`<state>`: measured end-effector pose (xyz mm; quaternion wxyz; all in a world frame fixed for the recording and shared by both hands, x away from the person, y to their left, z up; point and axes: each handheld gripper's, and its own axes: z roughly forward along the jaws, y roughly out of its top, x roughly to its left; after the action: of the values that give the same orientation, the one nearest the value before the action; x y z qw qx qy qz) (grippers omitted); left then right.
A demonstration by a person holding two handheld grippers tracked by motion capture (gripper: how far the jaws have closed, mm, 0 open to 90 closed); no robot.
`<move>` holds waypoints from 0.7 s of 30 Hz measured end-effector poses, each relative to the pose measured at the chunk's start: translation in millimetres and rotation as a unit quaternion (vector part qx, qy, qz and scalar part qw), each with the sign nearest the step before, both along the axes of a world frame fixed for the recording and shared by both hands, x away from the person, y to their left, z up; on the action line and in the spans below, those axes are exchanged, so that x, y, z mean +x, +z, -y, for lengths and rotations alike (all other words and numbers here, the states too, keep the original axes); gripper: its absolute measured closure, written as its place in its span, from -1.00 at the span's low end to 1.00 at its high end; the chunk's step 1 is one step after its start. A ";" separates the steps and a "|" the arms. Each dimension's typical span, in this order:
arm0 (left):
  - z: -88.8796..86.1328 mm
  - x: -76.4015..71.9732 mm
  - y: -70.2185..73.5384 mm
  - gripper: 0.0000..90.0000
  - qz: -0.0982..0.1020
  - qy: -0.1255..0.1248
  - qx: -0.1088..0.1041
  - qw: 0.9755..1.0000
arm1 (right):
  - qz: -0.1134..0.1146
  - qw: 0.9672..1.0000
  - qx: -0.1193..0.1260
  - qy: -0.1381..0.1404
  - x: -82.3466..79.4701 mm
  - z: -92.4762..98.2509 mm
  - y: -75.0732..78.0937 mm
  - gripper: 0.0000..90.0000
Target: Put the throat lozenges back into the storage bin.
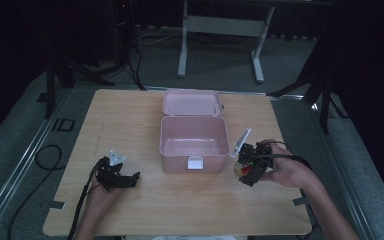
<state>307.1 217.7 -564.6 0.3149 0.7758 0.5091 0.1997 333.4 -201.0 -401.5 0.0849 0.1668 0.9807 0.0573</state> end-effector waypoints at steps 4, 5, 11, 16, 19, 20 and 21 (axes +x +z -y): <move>0.0 0.0 0.0 -0.90 0.000 0.000 0.000 1.000 | 0.001 1.000 -0.001 -0.002 3.2 -1.6 3.6 -0.54; -0.1 0.0 0.0 -0.90 0.000 0.000 0.000 1.000 | 0.002 1.000 0.001 -0.003 4.0 -1.9 4.2 -0.54; -0.1 0.1 0.1 -0.90 -0.001 0.000 0.001 1.000 | 0.005 1.000 0.004 -0.004 8.1 -3.3 8.9 -0.54; 0.0 0.1 0.1 -0.90 0.000 0.000 0.000 1.000 | 0.005 1.000 0.002 -0.005 11.0 -4.4 11.4 -0.54; -0.1 0.1 0.1 -0.90 0.000 0.000 0.000 1.000 | 0.007 1.000 0.002 -0.006 12.8 -4.7 12.7 -0.54; -0.1 0.1 0.1 -0.90 0.000 0.000 0.000 1.000 | 0.007 1.000 0.002 -0.007 13.4 -5.0 13.1 -0.54; -0.1 0.1 0.1 -0.90 -0.001 -0.001 0.000 1.000 | 0.006 1.000 0.003 -0.008 15.4 -6.4 13.9 -0.54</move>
<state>307.2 217.8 -564.5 0.3144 0.7763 0.5086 0.1993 348.8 -194.6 -387.6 0.0910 0.1747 0.9785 0.0604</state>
